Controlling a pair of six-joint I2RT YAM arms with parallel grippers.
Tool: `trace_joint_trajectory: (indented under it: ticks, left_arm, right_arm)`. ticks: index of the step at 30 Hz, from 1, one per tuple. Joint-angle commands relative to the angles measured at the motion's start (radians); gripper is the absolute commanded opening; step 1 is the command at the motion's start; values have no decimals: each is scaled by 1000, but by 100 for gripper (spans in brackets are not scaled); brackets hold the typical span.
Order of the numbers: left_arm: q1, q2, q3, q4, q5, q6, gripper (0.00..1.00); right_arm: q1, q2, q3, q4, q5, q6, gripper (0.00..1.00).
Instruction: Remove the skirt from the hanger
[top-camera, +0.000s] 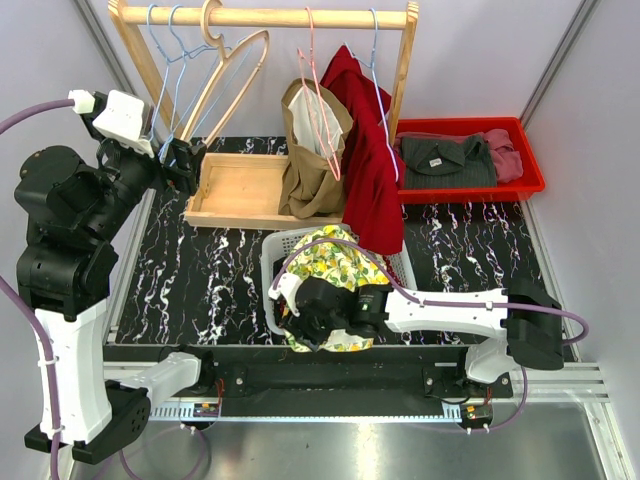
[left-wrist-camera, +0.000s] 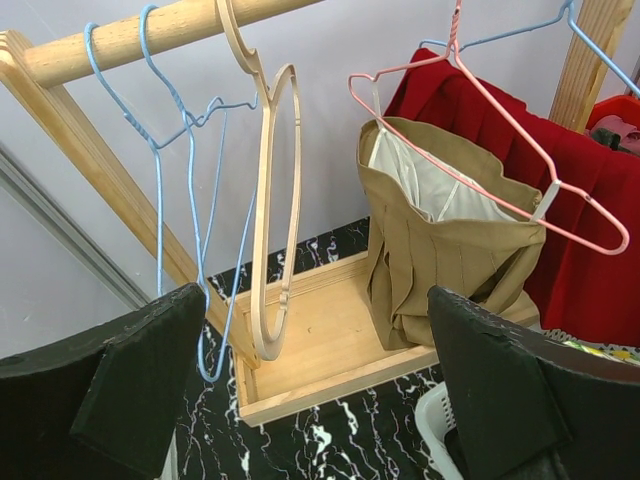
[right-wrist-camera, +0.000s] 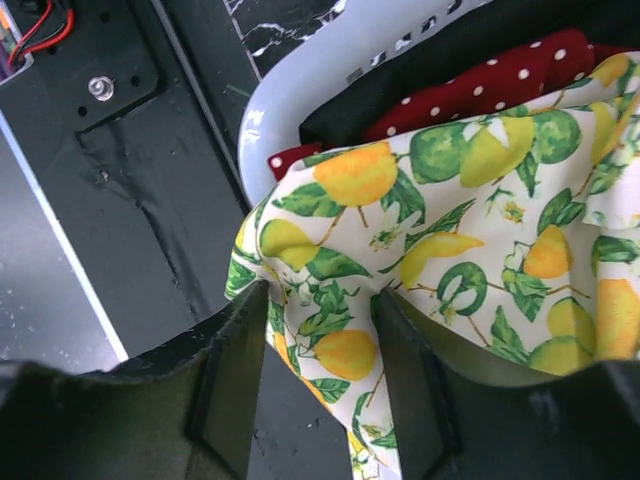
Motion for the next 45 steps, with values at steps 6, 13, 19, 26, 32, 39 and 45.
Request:
trace_joint_trajectory:
  ticks: [6,13,19,26,32,39,45]
  left_arm:
    - [-3,-7,10,60,-23,10,99]
    - [-3,-14,3,59,-24,10,99]
    - [-3,-17,-5,60,-32,15,99]
    - [-3,-16,-8,62,-30,12,99]
    - [-3,-22,-10,62,-39,16,99]
    - [-3,-26,-13,62,-47,26,99]
    - [-3,-40,-43,42,17,-11,99]
  right_arm:
    - [4,-15,3,59,50,8,36]
    - [4,-71,77,-9,84,-34,30]
    - [4,-66,71,-9,104,-35,19]
    - [-55,-94,116,94,404,-186,0]
    - [-203,-98,210,232,435,-291,0]
    - [-234,-62,157,347,441,-333,0]
    - [-234,-83,-18,383,423,-216,0]
